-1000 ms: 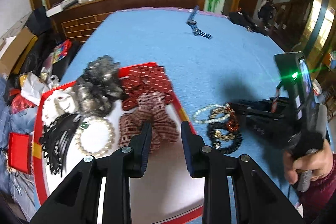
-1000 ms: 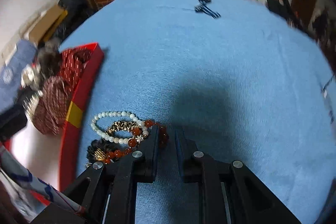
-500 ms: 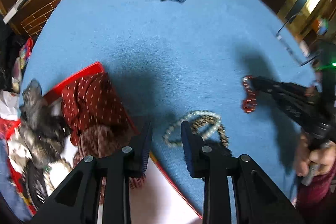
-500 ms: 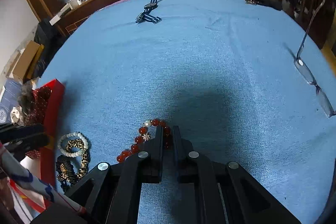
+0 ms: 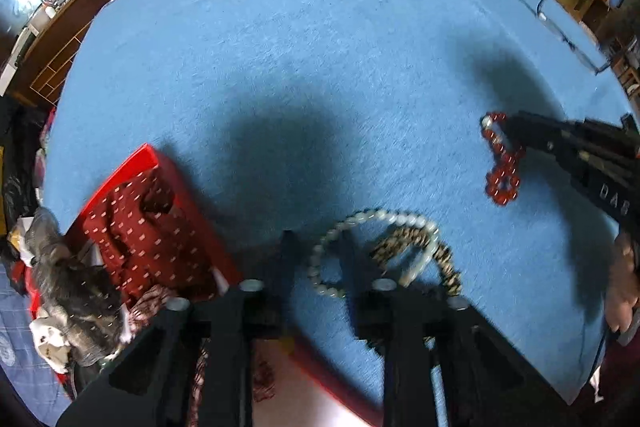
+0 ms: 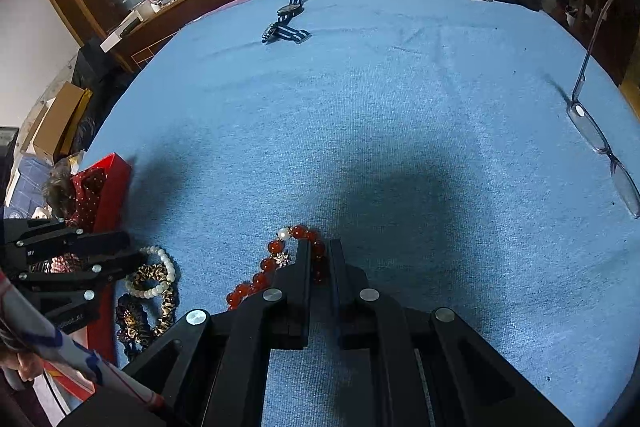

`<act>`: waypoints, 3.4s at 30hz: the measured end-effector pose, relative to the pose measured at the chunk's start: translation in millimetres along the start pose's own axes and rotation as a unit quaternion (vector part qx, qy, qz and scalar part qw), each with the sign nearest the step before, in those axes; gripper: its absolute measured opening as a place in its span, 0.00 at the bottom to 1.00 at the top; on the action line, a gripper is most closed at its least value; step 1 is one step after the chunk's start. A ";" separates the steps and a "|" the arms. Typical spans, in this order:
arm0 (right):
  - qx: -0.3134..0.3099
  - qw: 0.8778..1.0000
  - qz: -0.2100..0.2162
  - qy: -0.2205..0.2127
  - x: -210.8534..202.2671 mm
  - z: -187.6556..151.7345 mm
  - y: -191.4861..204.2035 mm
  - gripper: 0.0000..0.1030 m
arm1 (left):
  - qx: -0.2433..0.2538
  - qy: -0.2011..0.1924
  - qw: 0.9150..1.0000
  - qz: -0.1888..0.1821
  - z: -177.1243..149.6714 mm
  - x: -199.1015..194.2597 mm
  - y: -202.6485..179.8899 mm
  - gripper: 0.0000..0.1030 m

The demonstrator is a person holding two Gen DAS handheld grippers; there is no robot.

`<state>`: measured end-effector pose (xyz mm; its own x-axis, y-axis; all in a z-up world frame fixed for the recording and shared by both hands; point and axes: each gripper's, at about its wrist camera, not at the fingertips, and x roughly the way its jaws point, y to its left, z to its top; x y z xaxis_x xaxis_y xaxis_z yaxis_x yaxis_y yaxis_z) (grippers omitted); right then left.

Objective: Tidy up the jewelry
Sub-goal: 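Grasp the red bead bracelet with right gripper while left grasps a pearl bracelet, then carry both bracelets into the tray and open both grippers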

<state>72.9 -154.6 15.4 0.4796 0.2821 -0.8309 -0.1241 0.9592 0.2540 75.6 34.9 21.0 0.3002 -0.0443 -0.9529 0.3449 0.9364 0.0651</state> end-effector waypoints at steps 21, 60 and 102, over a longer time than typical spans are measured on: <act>-0.016 0.986 0.096 -0.135 -65.0 -0.3 13.0 0.08 | -0.078 -0.155 0.981 -0.087 -33.1 -101.2 -12.3 0.05; -0.129 0.965 0.211 -0.092 -102.4 -42.3 140.2 0.08 | -0.175 -0.205 0.962 -0.040 -162.1 -156.6 71.2 0.05; -0.214 0.957 0.186 0.067 18.2 -100.0 268.0 0.09 | -0.308 -0.128 0.942 0.035 -262.9 -85.2 168.3 0.05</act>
<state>-38.5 109.5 18.9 0.2209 0.5779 -0.7856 -0.6229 0.7034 0.3423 -125.8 287.8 35.2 0.5346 0.0165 -0.8449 -0.2411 0.9612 -0.1338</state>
